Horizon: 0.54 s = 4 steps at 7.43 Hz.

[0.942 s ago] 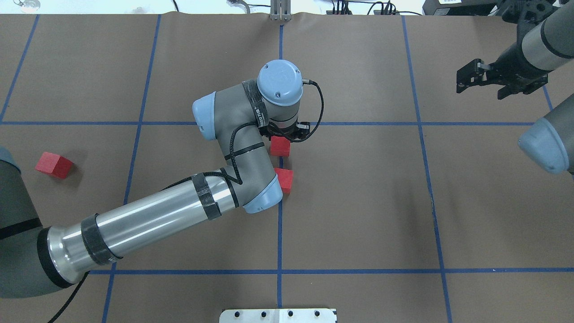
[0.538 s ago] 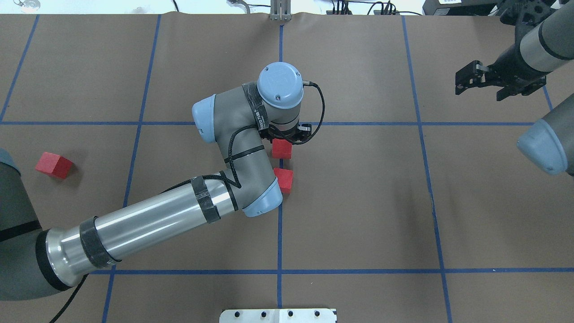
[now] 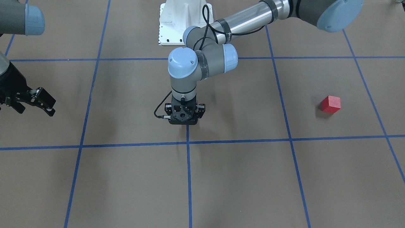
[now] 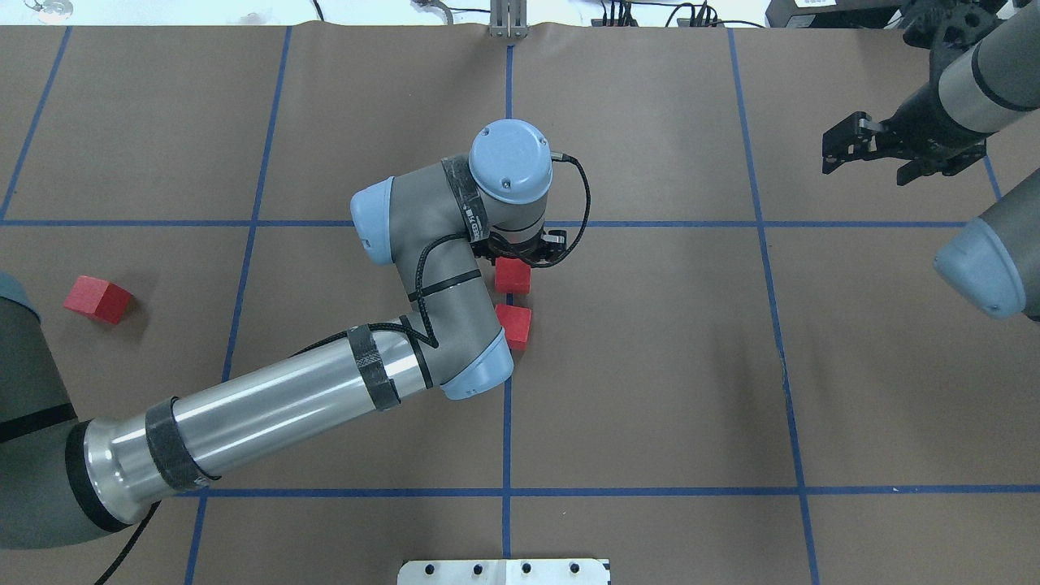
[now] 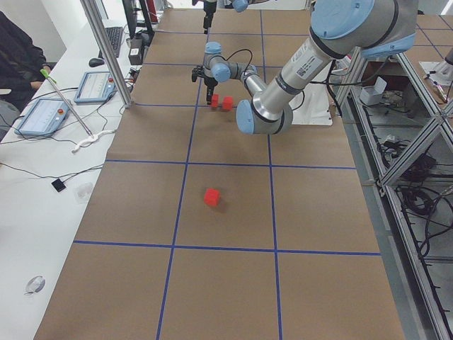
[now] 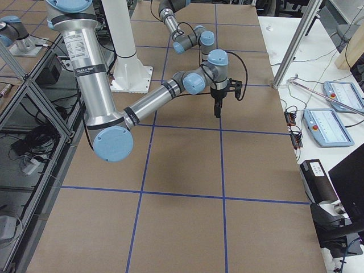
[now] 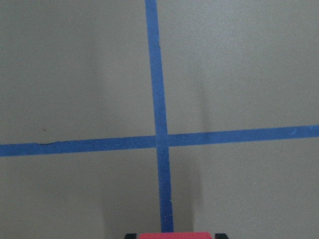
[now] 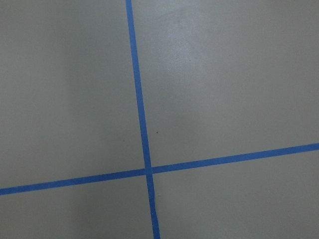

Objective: Form red blocks into L shape at center
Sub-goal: 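Set the cube with the left gripper beside the center cube, farther from robot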

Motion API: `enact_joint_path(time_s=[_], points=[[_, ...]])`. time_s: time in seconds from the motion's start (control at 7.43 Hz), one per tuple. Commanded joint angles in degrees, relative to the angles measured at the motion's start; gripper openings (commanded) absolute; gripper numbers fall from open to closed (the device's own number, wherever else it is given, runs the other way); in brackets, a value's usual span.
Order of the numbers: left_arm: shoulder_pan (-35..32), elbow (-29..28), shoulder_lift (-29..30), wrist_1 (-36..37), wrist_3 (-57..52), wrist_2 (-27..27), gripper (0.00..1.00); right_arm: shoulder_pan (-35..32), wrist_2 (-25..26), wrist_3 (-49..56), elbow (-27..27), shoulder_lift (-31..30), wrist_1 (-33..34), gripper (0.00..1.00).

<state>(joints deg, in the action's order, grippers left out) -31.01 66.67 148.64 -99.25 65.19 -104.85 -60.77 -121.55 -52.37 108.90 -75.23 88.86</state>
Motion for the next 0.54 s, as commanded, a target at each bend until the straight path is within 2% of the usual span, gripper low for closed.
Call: enact_joint_path(time_s=[0.0,0.4], points=[[0.5,0.4,0.0,0.8,1.2,0.0,0.0,0.2,0.0,0.0,0.0,0.0,0.0,0.99],[1.0,0.5,-0.2,0.9,1.2,0.0,0.0,0.2,0.0,-0.1,-0.1,0.0,0.0,0.99]])
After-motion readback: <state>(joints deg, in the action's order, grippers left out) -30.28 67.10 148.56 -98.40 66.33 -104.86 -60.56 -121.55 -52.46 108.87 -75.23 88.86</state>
